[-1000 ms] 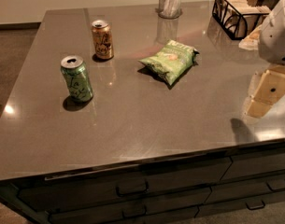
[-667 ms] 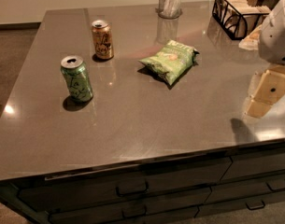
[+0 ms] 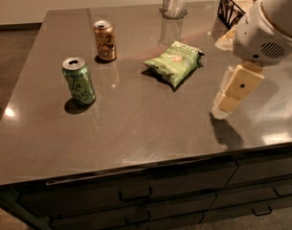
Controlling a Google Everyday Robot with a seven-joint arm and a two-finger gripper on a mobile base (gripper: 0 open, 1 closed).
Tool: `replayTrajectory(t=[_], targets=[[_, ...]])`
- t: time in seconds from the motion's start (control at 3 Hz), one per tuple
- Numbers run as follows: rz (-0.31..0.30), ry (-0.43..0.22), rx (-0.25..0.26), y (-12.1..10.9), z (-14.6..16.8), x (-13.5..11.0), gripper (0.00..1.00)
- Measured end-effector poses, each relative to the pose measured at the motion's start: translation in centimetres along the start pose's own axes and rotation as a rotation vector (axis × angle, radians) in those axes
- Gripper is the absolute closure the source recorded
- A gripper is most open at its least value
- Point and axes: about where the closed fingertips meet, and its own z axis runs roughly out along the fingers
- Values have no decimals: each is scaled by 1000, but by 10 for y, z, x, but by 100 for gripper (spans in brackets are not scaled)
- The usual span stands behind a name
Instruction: Pick green can
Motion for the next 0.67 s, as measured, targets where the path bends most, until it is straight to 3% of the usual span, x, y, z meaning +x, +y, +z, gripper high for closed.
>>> replayTrajectory(t=[0.33, 0.67], targets=[[37, -117, -10, -14, 35, -54, 0], [46, -194, -21, -15, 62, -98, 0]])
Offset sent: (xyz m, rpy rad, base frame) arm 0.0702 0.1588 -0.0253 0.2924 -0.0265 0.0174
